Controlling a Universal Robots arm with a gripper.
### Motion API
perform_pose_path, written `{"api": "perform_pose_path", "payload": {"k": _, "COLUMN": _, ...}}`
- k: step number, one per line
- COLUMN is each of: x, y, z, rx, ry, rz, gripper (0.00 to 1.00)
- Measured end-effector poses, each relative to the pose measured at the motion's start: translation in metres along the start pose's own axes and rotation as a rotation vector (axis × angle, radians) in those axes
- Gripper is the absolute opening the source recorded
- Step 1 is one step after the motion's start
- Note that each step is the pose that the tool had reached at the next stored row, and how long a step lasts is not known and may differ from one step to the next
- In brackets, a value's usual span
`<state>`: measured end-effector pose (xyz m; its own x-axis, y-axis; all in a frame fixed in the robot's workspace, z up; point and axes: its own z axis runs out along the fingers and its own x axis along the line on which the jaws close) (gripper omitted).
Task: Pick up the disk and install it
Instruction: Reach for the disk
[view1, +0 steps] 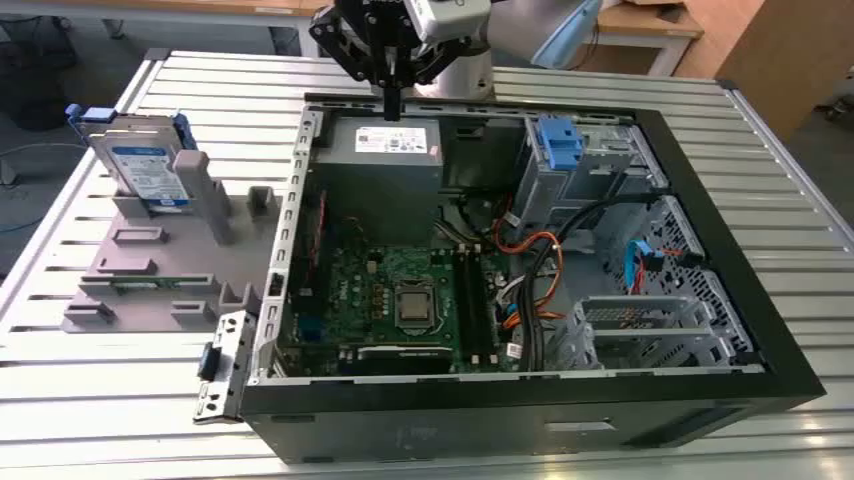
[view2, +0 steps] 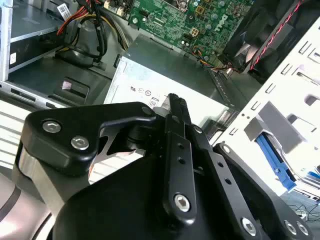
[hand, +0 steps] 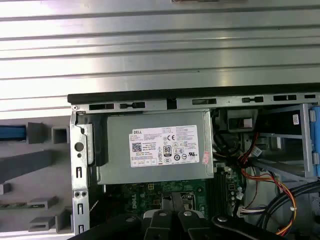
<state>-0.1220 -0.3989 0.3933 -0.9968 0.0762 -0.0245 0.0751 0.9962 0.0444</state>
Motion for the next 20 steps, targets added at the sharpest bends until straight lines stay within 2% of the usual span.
{"api": "perform_pose_path", "payload": {"k": 20, "x": 0.0024, "y": -0.0002, "z": 0.0, "rx": -0.0001, "ry": 0.0, "rz": 0.0, "gripper": 0.11}}
